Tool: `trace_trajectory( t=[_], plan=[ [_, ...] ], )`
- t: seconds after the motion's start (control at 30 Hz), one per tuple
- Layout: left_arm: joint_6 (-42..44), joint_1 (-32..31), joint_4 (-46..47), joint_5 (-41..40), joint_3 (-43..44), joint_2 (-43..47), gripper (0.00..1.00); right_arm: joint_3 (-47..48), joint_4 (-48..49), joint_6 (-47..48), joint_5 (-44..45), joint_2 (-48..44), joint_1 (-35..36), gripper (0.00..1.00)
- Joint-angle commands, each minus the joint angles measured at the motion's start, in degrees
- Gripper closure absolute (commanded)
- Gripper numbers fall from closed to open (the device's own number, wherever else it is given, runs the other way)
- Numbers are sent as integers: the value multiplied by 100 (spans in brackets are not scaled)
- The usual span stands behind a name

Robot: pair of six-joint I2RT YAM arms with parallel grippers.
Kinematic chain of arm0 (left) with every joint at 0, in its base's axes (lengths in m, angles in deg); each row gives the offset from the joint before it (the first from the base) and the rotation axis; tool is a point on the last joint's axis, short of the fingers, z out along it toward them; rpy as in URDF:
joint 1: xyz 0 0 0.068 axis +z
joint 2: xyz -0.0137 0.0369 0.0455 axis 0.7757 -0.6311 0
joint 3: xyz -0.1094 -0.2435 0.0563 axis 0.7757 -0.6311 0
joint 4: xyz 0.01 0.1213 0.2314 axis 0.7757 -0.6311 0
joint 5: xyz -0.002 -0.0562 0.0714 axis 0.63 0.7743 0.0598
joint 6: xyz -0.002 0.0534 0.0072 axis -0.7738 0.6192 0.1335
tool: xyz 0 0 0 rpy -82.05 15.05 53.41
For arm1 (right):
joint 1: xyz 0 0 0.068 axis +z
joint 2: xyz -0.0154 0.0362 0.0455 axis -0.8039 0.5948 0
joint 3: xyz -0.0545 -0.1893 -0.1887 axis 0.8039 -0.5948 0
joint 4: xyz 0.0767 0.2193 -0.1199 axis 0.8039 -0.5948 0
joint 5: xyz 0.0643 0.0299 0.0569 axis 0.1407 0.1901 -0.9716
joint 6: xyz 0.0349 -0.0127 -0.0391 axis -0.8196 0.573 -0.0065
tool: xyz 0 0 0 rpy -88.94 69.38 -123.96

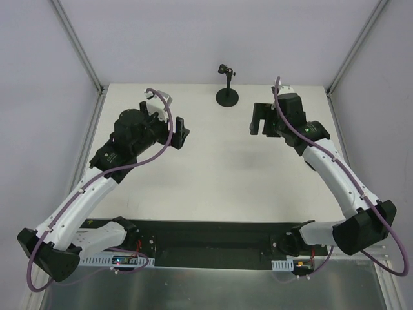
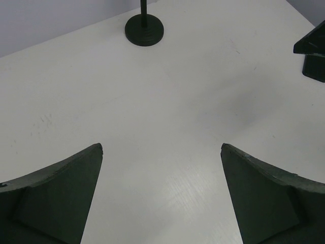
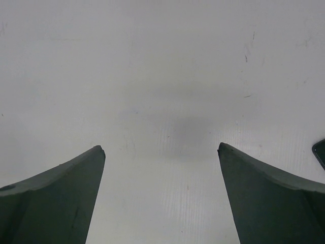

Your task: Place the phone on the phone stand

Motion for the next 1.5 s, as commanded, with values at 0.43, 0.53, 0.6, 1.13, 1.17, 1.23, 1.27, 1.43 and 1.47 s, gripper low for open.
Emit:
trace_trajectory(
  t=[0.43,0.53,0.6,1.13,1.17,1.23,1.27,1.43,1.47],
  plan=[
    [24,-259,313,-474,-113,423,1,-177,2662,-646,-918,870,-1302,4],
    [15,-285,330,-553,-139,440,1,-11,3935,-848,-1760,1502,-1293,4],
    [15,-285,339,-632,-156,475,1,297,4342,-1093,-2000,2109,-1293,4],
    [121,-303,524,-1019,-376,353,1,4355,4450,-1519,-1431,6214,-740,8],
    [121,-303,524,-1019,-376,335,1,4471,4406,-1403,-1282,6398,-705,9],
    [130,-303,524,-1028,-376,317,1,4700,4388,-1140,-992,6548,-599,12],
    [130,-294,524,-1028,-376,309,1,4779,4336,-956,-877,6654,-573,13],
    [130,-294,533,-1010,-368,300,1,5237,4063,-445,-113,6944,-441,19],
    [121,-303,533,-1002,-367,282,1,5394,4028,-357,-42,7040,-432,20]
  ],
)
